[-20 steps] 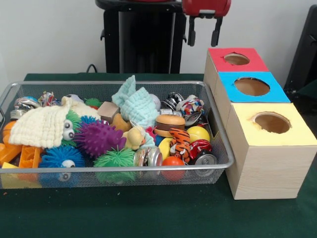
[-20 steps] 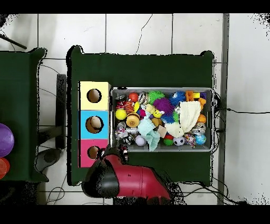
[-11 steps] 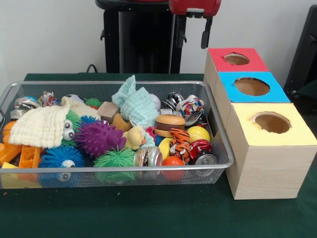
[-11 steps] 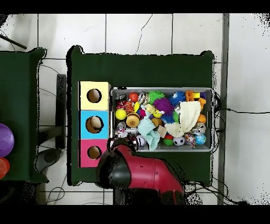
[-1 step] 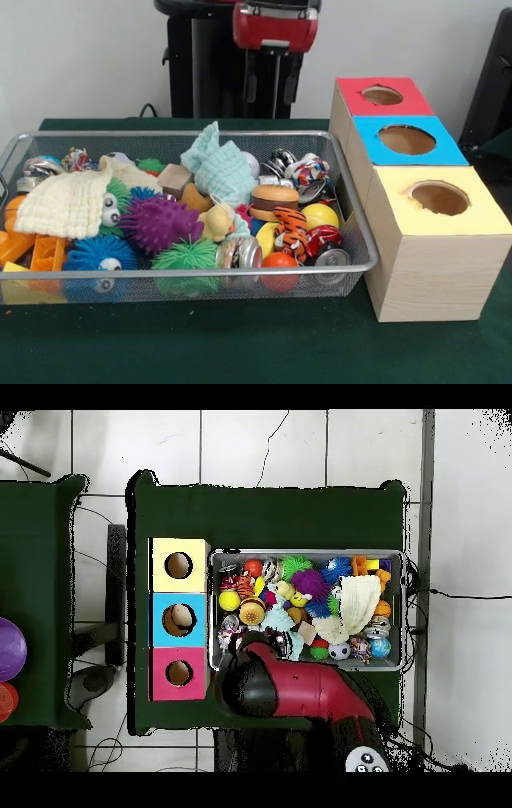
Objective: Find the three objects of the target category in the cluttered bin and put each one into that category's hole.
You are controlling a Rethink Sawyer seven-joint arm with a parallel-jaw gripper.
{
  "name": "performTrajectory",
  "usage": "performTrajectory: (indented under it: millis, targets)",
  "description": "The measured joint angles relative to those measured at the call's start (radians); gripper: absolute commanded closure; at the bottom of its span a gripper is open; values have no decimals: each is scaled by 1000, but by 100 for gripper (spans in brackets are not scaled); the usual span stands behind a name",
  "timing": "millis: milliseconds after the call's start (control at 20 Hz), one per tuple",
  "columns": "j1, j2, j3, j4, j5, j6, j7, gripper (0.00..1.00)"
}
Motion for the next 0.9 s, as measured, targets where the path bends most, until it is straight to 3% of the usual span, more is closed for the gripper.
performTrajectory:
  millis: [500, 900]
  targets:
    - [-98, 74, 59, -76, -118, 0, 0, 0]
    - [-95, 103, 70, -108, -151, 0, 0, 0]
